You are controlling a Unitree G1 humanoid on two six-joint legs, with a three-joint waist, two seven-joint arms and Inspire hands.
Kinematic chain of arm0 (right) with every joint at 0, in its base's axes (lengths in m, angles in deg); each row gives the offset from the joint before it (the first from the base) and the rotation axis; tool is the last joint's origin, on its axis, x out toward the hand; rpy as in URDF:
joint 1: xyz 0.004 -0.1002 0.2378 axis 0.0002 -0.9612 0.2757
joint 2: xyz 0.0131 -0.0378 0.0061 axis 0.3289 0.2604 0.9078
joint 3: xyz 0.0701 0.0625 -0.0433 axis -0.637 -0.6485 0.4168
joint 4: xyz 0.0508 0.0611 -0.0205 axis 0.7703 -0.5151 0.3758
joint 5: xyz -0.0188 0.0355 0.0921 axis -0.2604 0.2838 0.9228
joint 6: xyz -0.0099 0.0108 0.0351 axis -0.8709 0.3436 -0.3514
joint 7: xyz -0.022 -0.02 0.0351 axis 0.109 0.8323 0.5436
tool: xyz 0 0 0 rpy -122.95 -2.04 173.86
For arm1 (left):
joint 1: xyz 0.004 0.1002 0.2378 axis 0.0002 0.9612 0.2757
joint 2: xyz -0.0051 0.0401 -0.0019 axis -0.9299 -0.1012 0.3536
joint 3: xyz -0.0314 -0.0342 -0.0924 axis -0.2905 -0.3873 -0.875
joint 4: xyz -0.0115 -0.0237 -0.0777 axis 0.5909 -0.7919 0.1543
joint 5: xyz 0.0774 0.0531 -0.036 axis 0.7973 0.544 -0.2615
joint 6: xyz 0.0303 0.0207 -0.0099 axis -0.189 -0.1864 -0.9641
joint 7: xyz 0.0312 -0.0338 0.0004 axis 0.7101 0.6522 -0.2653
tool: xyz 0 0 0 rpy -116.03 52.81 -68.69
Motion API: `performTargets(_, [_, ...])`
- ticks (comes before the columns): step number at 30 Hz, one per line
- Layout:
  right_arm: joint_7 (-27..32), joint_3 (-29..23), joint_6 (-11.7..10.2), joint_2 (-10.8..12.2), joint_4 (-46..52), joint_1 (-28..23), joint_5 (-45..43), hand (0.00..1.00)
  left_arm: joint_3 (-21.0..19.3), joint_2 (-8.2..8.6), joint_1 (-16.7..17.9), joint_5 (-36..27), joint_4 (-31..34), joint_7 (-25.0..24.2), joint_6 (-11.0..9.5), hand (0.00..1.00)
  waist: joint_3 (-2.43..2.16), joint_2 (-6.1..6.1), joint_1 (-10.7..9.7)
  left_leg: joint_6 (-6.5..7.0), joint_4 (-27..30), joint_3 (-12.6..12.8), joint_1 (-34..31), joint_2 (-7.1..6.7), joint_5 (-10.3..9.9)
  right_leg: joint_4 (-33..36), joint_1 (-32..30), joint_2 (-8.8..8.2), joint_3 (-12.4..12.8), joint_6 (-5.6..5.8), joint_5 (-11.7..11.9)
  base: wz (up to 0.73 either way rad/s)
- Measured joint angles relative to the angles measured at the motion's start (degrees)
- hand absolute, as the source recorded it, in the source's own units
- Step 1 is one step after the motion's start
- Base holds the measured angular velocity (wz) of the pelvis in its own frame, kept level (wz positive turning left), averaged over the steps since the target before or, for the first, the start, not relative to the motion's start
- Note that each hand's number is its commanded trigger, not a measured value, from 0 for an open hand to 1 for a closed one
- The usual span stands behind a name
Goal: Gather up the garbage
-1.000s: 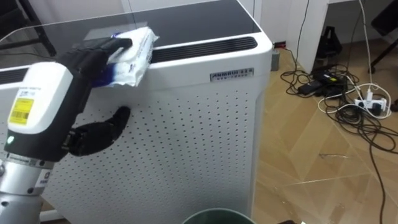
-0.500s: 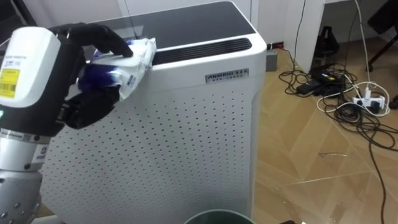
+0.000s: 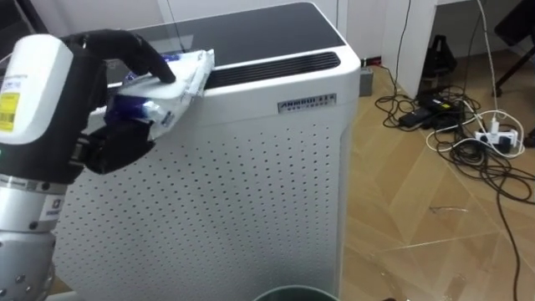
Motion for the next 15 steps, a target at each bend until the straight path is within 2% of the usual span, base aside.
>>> performTargets(4, [-0.31, 0.55, 0.01, -0.03, 0.0, 0.23, 0.24, 1.0, 1.97, 1.12, 0.48, -14.09, 1.59, -3.94, -0.01, 1.0, -0.26, -0.89, 0.15, 0.02, 0.02, 0.1, -0.09, -0.01, 0.01, 0.08, -0.15, -0.04, 0.14, 0.01, -0.01, -0.01])
performTargets(6, [0.2, 1.88, 0.01, 0.01, 0.0, 0.39, 0.24, 1.0, 4.03, 1.91, 0.66, -21.9, 1.63, -6.93, -0.51, 1.0, -0.28, -1.81, 0.11, 0.02, -0.04, 0.13, 0.72, 0.04, 0.01, -0.11, 0.73, 0.01, 0.09, 0.02, -0.01, 0.0])
performTargets(10, [1.15, 3.39, 0.08, -0.08, 0.0, 1.45, 0.24, 1.0, 8.15, 2.4, 1.6, -32.47, 1.59, -13.54, -1.95, 1.0, -0.04, -2.42, 0.17, 0.03, 0.02, 0.15, 0.78, 0.0, 0.01, -0.26, 0.93, 0.02, 0.07, 0.08, 0.04, 0.0])
performTargets(12, [1.04, 3.66, 0.24, 0.0, 0.0, 2.02, 0.26, 1.0, 10.92, 2.3, 2.98, -35.55, 1.56, -18.53, -0.52, 1.0, -0.02, -2.23, 0.1, 0.06, 0.05, 0.31, 0.3, 0.01, 0.03, -0.19, 0.47, 0.04, 0.09, 0.09, 0.07, -0.03])
performTargets(15, [0.62, 4.01, 0.27, 0.06, 0.0, 2.82, 0.25, 1.0, 15.54, 1.56, 5.76, -36.01, 1.57, -26.34, 2.23, 1.0, -0.18, -1.51, -0.34, 0.08, 0.3, 0.52, -0.69, 0.17, 0.04, -0.12, -0.69, 0.11, -0.12, -0.12, 0.41, -0.04])
